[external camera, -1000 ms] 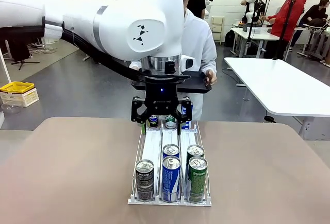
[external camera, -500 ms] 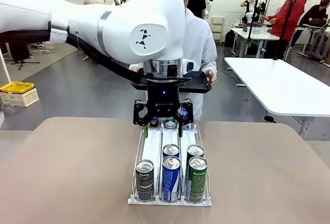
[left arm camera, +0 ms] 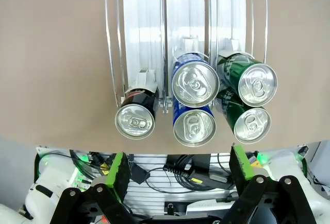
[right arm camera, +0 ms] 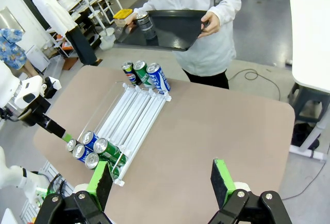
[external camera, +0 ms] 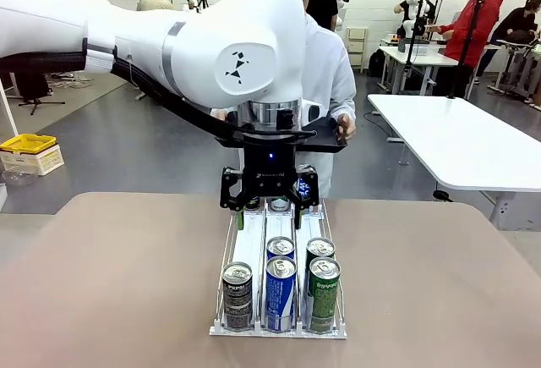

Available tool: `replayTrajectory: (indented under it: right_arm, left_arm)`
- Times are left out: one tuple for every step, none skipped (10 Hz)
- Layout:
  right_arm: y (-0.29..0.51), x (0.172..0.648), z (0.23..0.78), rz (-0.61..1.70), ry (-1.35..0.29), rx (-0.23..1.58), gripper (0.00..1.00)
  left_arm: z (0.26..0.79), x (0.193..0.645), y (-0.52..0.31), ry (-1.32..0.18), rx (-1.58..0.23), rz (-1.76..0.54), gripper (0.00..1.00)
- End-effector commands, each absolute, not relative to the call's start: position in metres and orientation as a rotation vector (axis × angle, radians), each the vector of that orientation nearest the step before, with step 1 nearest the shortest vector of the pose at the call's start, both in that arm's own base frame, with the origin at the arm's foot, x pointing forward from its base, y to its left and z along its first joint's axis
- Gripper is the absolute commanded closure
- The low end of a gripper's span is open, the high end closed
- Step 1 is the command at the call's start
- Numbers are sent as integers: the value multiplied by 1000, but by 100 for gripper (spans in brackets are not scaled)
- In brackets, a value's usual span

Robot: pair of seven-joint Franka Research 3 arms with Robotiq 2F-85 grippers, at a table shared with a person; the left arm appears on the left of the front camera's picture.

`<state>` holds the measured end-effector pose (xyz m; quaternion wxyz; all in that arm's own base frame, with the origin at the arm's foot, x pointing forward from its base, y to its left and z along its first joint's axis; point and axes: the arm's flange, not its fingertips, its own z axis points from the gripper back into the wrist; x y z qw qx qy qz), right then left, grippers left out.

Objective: Retrieve and hand over the desired beverage to the person.
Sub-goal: Pick up another can of the same type that the person held from the Automatic Can Dispenser.

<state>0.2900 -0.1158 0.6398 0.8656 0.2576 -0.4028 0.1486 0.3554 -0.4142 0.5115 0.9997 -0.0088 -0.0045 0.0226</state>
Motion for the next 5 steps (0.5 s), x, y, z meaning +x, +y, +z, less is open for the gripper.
replayTrajectory:
  right_arm:
    - [-115, 292, 639, 321, -849, 571, 0]
    - [-115, 292, 639, 321, -849, 571, 0]
    - [-115, 292, 639, 321, -849, 571, 0]
    - [-115, 292, 639, 321, -849, 571, 0]
    - [-115, 292, 639, 321, -849, 571, 0]
  left_arm:
    - [495, 345, -421, -24, -22, 9, 0]
    - [488, 342, -423, -6, -16, 1, 0]
    - [481, 338, -425, 7, -11, -6, 0]
    - [475, 333, -427, 17, -22, -10, 0]
    - [470, 329, -430, 16, -23, -32, 0]
